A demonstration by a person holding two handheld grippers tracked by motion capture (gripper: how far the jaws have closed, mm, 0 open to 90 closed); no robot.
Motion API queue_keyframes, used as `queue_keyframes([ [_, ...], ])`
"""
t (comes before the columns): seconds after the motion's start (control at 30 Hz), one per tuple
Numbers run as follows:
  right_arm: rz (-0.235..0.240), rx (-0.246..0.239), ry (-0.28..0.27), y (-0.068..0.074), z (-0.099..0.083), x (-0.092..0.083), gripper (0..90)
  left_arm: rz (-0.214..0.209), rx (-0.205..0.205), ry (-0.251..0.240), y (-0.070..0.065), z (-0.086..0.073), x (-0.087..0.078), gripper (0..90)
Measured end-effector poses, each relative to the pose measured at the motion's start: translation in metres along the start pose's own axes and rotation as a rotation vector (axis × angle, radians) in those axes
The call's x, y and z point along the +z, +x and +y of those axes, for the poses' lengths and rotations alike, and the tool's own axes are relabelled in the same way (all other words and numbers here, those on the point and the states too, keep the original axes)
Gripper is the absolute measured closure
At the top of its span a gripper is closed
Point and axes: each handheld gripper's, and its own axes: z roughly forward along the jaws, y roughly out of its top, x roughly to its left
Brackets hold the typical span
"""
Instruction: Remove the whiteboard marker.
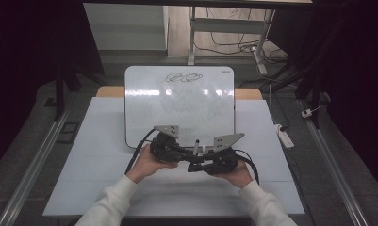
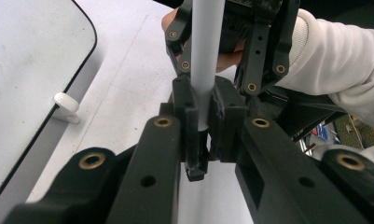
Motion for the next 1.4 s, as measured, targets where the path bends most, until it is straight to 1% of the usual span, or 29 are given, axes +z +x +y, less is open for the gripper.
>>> queue_keyframes([
  [0.1,0.008,0.011,-0.002,-0.001,-0.001,0.0,71.1,-0.004,0.001,-0.002,0.001,0.0,0.0,81.0],
  [0.13,0.015,0.016,-0.008,-0.001,-0.001,0.001,73.1,-0.005,0.0,-0.005,0.001,0.0,0.0,80.9],
  [0.17,0.017,0.018,-0.013,-0.001,-0.001,0.001,73.1,-0.005,0.0,-0.005,0.001,0.0,0.0,80.9],
  [0.27,0.009,0.025,-0.016,-0.001,-0.001,0.001,74.3,-0.004,0.009,-0.017,0.001,-0.001,-0.001,80.8],
  [0.37,0.014,0.041,-0.036,-0.002,-0.002,0.0,74.9,0.0,0.011,-0.032,0.001,-0.001,-0.002,80.6],
  [0.5,-0.004,0.049,-0.048,-0.002,-0.002,-0.001,76.6,0.013,0.014,-0.048,0.001,-0.001,-0.003,79.7],
  [0.6,-0.018,0.044,-0.054,-0.002,-0.002,-0.001,76.7,0.021,0.011,-0.055,0.0,-0.001,-0.003,77.8],
  [0.67,-0.051,0.042,-0.047,-0.001,-0.002,-0.001,76.9,0.049,0.005,-0.084,0.0,-0.001,-0.006,70.4],
  [0.7,-0.057,0.046,-0.055,-0.001,-0.002,-0.001,76.9,0.066,0.005,-0.093,-0.001,0.0,-0.008,65.7],
  [0.77,-0.087,0.047,-0.065,-0.002,-0.003,-0.003,76.9,0.096,0.0,-0.116,-0.003,-0.001,-0.013,60.4],
  [0.87,-0.127,0.065,-0.091,-0.002,-0.004,-0.008,77.0,0.151,-0.01,-0.154,-0.006,-0.004,-0.024,51.3],
  [0.93,-0.151,0.075,-0.107,-0.003,-0.004,-0.011,77.1,0.192,-0.018,-0.175,-0.009,-0.008,-0.033,49.0],
  [0.97,-0.165,0.081,-0.114,-0.004,-0.005,-0.012,77.1,0.192,-0.018,-0.175,-0.009,-0.008,-0.033,48.5],
  [1.0,-0.172,0.087,-0.124,-0.005,-0.005,-0.013,77.1,0.239,-0.026,-0.192,-0.013,-0.015,-0.042,48.0],
  [1.13,-0.217,0.097,-0.148,-0.006,-0.006,-0.018,77.1,0.307,-0.046,-0.19,-0.021,-0.032,-0.057,43.3],
  [1.17,-0.224,0.1,-0.157,-0.006,-0.006,-0.019,77.2,0.307,-0.046,-0.19,-0.021,-0.032,-0.057,42.2],
  [1.23,-0.245,0.104,-0.17,-0.007,-0.005,-0.022,77.1,0.343,-0.065,-0.184,-0.026,-0.043,-0.064,39.9],
  [1.27,-0.254,0.106,-0.177,-0.007,-0.005,-0.023,77.1,0.393,-0.086,-0.176,-0.031,-0.056,-0.071,39.0],
  [1.3,-0.26,0.11,-0.183,-0.008,-0.005,-0.024,77.2,0.418,-0.097,-0.169,-0.034,-0.063,-0.074,38.1],
  [1.33,-0.267,0.112,-0.189,-0.008,-0.005,-0.025,77.2,0.418,-0.097,-0.169,-0.034,-0.063,-0.074,37.0],
  [1.37,-0.272,0.115,-0.196,-0.009,-0.005,-0.025,77.2,0.468,-0.12,-0.153,-0.039,-0.078,-0.081,36.1],
  [1.4,-0.281,0.119,-0.203,-0.01,-0.005,-0.026,77.1,0.492,-0.132,-0.147,-0.041,-0.086,-0.084,35.5],
])
